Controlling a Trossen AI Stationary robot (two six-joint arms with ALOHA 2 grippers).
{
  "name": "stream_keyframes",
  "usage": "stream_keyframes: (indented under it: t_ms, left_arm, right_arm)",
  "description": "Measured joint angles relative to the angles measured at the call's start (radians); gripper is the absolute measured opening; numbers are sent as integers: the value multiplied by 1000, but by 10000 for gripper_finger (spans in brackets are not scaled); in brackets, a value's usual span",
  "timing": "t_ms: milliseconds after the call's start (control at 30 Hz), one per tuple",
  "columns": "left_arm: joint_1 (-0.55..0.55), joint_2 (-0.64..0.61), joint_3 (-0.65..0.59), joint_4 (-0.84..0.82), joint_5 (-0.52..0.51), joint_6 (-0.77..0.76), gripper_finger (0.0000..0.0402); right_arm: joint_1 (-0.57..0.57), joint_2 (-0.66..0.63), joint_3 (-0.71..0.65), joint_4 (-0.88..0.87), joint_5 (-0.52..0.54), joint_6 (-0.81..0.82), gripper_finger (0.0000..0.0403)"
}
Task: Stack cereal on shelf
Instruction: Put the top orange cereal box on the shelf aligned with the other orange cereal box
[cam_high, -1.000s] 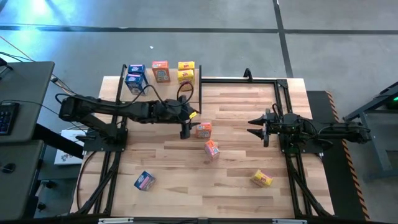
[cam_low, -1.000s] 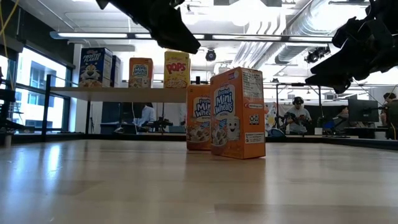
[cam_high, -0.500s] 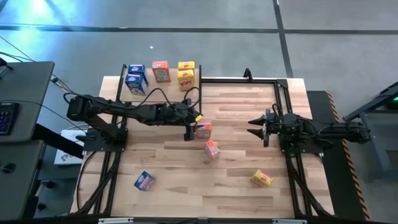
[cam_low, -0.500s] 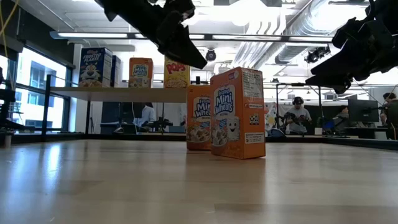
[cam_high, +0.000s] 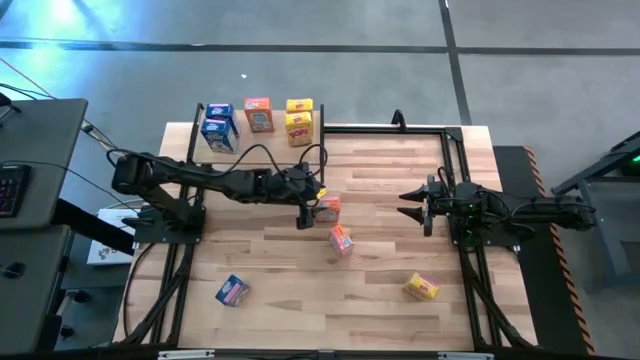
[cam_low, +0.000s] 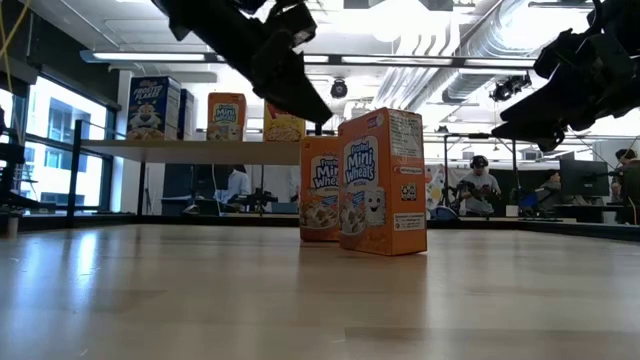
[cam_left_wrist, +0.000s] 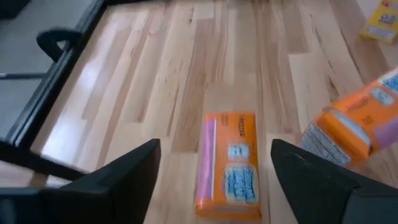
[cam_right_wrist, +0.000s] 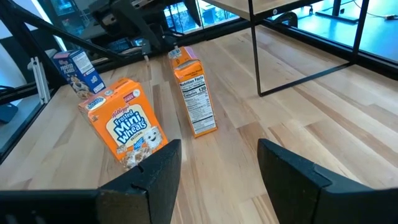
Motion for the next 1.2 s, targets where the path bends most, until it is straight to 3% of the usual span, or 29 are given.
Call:
stream_keyframes:
  t_ms: [233, 767, 1200]
  left_arm:
    - [0, 34, 2, 9, 20, -10, 314]
    - [30, 125, 1, 11, 74, -34, 312]
    - [36, 132, 1, 19, 110, -36, 229]
  right_arm:
    - [0, 0, 0, -19, 0, 0, 205]
    - [0, 0, 0, -36, 0, 0, 205]
    - [0, 0, 0, -39, 0, 0, 205]
